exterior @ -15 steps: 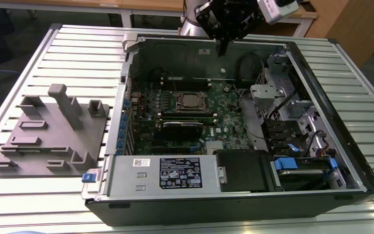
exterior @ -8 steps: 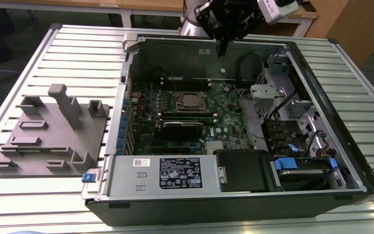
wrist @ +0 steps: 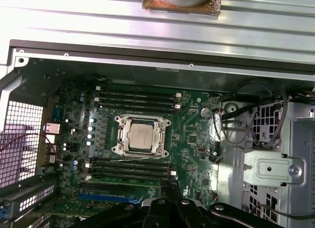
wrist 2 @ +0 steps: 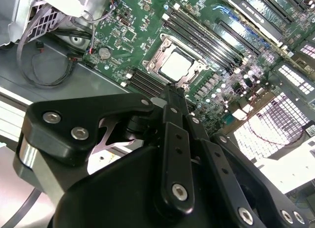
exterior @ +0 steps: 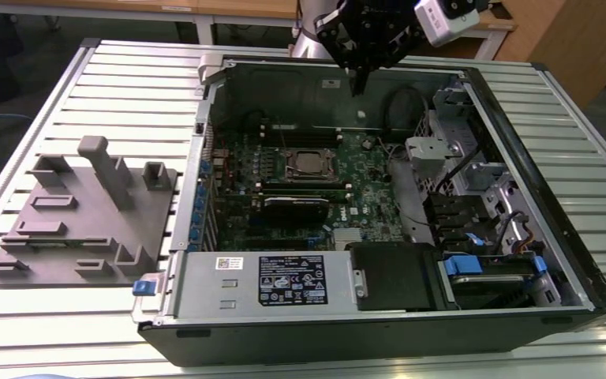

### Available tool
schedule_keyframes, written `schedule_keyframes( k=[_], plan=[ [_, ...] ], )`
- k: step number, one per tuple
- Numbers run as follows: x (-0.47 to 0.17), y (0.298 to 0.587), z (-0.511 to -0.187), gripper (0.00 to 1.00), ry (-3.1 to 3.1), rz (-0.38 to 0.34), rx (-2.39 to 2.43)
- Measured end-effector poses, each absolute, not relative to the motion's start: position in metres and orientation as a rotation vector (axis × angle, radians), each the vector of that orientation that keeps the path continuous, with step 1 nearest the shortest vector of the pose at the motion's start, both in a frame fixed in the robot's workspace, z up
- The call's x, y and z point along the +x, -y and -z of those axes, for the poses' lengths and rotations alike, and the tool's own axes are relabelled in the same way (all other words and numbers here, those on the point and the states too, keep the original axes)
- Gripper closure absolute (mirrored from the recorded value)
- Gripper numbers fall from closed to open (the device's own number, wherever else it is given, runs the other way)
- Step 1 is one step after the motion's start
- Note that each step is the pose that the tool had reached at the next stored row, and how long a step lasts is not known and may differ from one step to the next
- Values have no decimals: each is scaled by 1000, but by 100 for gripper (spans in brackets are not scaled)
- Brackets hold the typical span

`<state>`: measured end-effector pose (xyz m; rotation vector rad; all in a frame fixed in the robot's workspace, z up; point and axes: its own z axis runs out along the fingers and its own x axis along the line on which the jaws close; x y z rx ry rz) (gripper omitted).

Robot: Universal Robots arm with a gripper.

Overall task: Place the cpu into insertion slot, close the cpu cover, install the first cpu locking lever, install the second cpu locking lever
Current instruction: 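Close the cpu cover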

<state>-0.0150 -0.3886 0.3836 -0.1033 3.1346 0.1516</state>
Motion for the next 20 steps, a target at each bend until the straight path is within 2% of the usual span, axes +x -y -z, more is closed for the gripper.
schedule_keyframes(
  k=[20],
  plan=[
    [-22,389,-366,90,-3133,-151,-92]
  ],
)
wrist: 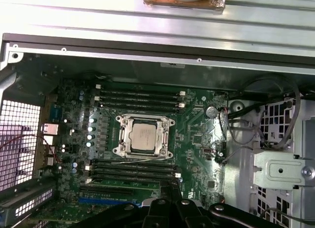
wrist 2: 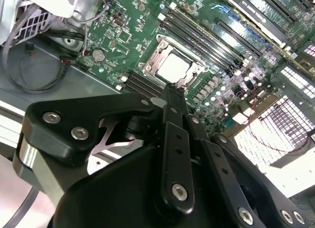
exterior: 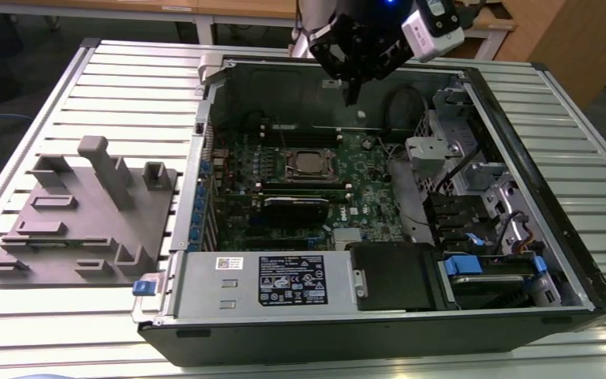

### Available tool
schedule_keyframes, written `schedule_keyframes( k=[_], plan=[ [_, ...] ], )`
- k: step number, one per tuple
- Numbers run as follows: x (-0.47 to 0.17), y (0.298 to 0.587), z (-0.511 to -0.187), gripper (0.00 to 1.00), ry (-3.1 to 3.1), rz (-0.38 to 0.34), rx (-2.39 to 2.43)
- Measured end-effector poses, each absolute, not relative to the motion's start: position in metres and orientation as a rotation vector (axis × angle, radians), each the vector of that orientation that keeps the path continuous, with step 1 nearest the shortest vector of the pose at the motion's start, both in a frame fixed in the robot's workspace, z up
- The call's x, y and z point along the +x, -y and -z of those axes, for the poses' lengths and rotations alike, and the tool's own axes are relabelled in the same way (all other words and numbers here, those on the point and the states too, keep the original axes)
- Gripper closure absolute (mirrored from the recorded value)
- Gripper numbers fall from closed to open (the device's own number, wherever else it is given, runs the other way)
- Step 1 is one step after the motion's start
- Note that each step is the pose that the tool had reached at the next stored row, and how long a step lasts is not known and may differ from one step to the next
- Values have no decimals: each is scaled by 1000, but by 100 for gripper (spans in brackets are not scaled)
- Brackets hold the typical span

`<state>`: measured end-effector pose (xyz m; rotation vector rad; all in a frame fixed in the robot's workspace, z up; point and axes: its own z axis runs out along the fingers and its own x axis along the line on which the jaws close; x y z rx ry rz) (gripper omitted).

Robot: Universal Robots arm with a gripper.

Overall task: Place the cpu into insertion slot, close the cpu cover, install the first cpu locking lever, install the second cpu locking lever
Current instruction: 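Close the cpu cover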

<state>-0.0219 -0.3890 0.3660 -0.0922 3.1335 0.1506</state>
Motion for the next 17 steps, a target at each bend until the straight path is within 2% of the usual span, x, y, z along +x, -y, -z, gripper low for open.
schedule_keyframes(
  k=[17],
  plan=[
    [-27,391,-344,90,-3132,-150,-78]
  ],
)
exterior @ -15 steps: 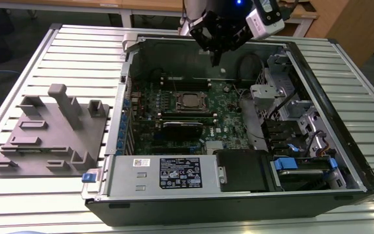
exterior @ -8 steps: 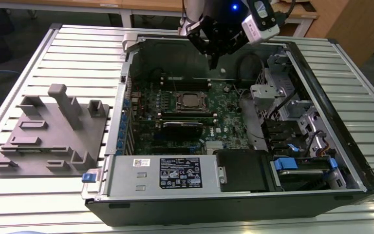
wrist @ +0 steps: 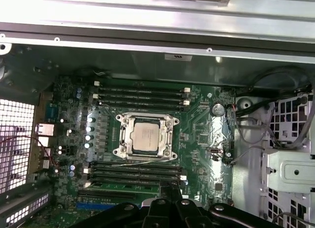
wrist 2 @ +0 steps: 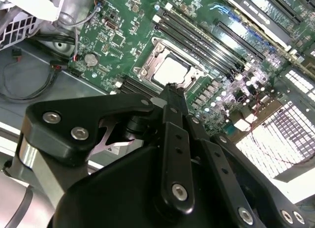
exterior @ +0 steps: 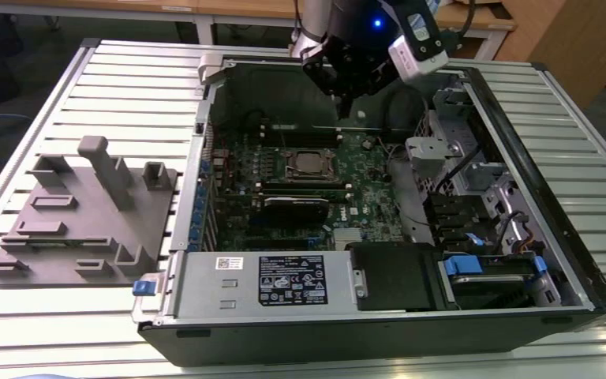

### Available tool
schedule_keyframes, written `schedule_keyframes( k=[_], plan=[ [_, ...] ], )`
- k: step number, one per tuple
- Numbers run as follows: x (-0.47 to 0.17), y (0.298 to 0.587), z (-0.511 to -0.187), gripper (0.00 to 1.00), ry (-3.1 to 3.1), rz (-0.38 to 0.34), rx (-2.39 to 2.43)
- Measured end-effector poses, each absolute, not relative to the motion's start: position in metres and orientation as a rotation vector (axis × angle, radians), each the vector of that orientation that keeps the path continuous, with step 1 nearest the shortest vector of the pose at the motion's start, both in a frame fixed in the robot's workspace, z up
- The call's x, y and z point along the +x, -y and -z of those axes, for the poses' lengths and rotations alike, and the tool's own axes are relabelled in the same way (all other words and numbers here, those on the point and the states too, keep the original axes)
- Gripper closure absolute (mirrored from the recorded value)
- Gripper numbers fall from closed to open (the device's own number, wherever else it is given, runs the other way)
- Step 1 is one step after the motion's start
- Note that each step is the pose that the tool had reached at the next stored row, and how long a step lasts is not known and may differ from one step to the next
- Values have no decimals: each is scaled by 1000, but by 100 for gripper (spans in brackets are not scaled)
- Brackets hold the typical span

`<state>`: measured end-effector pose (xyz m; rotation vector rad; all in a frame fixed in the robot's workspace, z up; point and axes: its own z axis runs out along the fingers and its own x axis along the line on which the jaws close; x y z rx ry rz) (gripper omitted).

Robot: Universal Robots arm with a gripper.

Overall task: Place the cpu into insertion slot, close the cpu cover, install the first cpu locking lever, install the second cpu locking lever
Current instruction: 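Close the cpu cover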

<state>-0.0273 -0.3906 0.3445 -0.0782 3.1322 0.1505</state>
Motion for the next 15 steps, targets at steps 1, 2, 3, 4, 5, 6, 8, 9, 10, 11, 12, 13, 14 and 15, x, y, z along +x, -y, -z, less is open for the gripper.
schedule_keyframes(
  k=[1,2,3,4,5,6,8,9,10,11,12,13,14,15],
  plan=[
    [-27,391,-344,90,-3132,-150,-78],
    [-27,391,-344,90,-3132,-150,-78],
    [-27,391,-344,90,-3132,-150,-78],
    [-27,391,-344,90,-3132,-151,-78],
    [-27,391,-342,90,-3132,-150,-78],
    [-27,391,-340,90,-3132,-151,-79],
    [-28,391,-337,90,-3132,-150,-78],
    [-28,391,-335,90,-3132,-150,-78],
    [-28,391,-333,90,-3132,-150,-78],
    [-29,391,-331,90,-3132,-150,-78],
    [-29,391,-331,90,-3132,-151,-78],
    [-29,391,-331,90,-3132,-150,-79],
    [-29,391,-331,90,-3132,-150,-79],
    [-29,391,-330,90,-3132,-150,-79]
  ],
)
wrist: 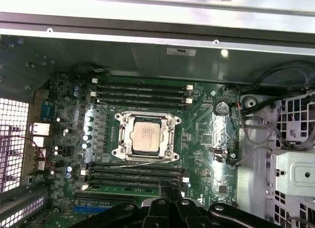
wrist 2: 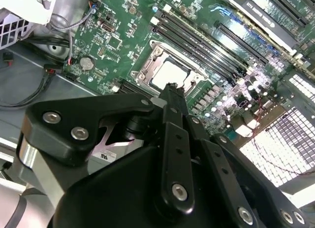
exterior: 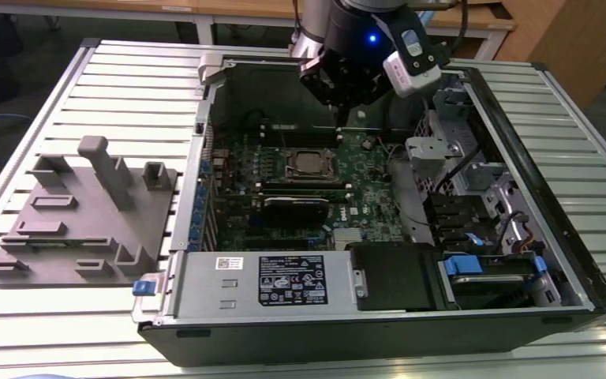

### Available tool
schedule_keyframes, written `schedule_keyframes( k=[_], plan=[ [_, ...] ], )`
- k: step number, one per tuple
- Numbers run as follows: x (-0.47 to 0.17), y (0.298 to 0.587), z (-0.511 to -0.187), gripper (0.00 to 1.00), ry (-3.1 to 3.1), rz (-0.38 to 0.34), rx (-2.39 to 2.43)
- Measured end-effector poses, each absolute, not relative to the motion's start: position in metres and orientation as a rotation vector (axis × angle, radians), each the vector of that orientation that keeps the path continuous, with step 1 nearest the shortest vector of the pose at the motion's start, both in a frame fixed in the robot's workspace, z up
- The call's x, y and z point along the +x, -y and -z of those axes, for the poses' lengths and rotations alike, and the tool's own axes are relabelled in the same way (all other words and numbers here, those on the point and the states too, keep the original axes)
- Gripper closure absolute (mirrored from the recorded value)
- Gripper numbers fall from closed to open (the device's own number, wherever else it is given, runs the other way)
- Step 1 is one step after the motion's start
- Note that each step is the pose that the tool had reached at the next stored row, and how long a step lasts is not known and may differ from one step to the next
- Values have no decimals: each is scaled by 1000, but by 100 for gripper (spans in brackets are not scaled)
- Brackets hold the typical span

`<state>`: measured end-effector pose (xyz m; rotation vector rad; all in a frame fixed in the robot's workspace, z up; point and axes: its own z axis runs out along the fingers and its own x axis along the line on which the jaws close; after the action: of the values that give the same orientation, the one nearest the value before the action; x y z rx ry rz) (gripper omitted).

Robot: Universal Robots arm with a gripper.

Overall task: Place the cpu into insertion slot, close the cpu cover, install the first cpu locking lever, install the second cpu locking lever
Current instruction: 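Close the cpu cover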

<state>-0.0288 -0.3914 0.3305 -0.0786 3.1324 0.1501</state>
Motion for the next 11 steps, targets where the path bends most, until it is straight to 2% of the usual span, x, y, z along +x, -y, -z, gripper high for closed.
schedule_keyframes(
  k=[11],
  plan=[
    [-33,393,-313,90,-3131,-152,-79]
  ],
)
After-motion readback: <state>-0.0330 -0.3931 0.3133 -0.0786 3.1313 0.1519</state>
